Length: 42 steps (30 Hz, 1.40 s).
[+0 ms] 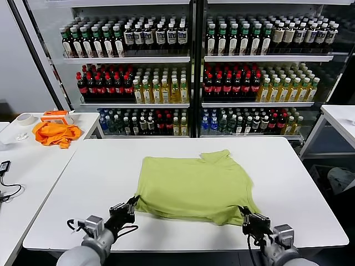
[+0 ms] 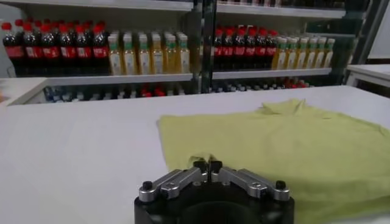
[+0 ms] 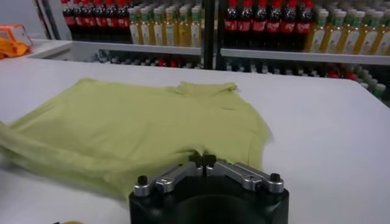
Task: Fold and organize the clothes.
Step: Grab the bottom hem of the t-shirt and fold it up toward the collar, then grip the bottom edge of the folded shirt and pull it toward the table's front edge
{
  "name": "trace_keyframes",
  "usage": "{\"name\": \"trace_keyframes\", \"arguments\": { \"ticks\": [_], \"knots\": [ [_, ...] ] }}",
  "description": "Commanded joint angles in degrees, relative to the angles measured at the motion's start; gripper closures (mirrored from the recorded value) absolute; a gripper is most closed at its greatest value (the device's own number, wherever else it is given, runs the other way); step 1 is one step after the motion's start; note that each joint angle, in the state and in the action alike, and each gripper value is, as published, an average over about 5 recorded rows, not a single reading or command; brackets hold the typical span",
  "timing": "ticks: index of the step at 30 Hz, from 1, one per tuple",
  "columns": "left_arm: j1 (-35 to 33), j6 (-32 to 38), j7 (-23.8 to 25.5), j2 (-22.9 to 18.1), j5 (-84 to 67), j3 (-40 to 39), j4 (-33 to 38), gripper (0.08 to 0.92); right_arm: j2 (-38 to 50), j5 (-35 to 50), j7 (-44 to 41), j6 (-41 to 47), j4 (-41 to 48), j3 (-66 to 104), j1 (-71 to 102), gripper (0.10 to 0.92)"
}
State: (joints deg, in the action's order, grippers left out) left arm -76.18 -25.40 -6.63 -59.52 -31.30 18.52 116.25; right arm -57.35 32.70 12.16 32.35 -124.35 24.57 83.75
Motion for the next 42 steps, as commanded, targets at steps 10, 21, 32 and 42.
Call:
{"name": "trace_keyframes", "arguments": {
  "ticks": [10, 21, 32, 42],
  "knots": [
    [9.6, 0.0, 1.3, -1.4, -0.5, -3.5, -12.0, 0.917, -1.2, 0.4, -0.5, 0.8, 6.7, -2.7, -5.6, 0.919],
    [11.2, 2.3, 3.0, -1.3, 3.7, -3.5, -16.8, 0.9, -0.7, 0.4, -1.7, 0.8, 9.4, -3.0, -7.7, 0.868],
    [11.7, 4.8, 2.9, -0.4, 3.2, -1.7, -17.6, 0.624, -0.8, 1.3, -1.3, 0.7, 7.9, 0.0, -8.6, 0.559],
    [3.4, -1.6, -0.3, 0.6, 0.5, -0.4, -6.1, 0.338, -0.2, -2.0, -1.3, -1.8, 3.6, 2.5, 2.1, 0.269]
  ]
}}
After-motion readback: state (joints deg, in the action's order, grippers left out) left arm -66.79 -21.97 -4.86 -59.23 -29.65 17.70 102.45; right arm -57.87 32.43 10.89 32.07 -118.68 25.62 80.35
